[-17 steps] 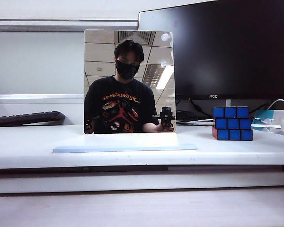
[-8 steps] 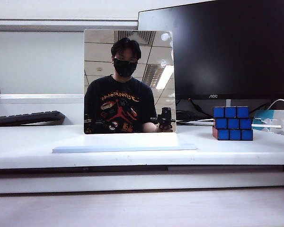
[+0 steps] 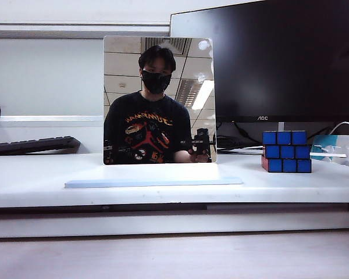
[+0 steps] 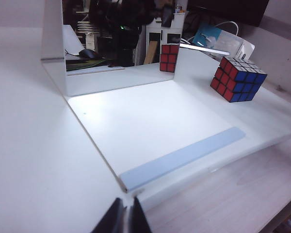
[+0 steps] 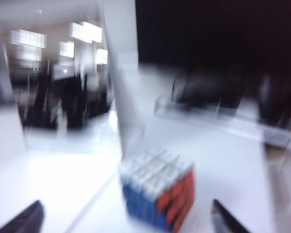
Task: Move the the Rubik's Cube near the mirror.
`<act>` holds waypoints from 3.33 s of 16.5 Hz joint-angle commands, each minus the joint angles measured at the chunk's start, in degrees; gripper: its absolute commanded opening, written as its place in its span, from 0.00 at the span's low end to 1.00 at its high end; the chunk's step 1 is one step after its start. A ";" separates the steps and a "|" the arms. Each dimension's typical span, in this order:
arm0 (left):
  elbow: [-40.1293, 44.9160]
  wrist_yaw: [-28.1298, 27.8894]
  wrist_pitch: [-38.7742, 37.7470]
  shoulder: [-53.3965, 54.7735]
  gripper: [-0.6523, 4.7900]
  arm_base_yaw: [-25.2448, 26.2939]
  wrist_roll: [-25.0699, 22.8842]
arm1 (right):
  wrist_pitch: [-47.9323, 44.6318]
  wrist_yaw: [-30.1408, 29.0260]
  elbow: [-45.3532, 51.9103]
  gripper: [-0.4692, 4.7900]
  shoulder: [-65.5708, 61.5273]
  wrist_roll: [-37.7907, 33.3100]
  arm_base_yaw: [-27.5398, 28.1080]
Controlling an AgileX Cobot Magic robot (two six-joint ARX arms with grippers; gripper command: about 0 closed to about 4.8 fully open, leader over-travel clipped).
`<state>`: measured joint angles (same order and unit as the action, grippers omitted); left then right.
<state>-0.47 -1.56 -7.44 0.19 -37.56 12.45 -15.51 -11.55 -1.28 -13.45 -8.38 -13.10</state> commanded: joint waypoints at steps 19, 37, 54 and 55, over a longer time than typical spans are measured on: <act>-0.09 0.09 0.79 0.02 0.18 0.11 -0.02 | 15.08 14.86 -36.20 1.00 -57.31 -9.99 -8.79; -0.09 0.02 0.63 0.02 0.18 0.11 0.00 | 0.81 6.95 -36.20 0.28 -66.31 -17.53 -21.40; -0.09 0.09 0.63 0.02 0.18 0.11 0.02 | 4.07 32.70 -49.79 0.28 -80.19 -15.19 -37.77; -0.09 0.11 0.63 0.02 0.18 0.09 0.00 | 4.07 33.44 -49.79 0.28 -80.19 -15.21 -37.83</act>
<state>-0.47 -1.58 -7.49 0.21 -37.54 12.45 -10.28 20.08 -50.81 -93.91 -23.53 -50.76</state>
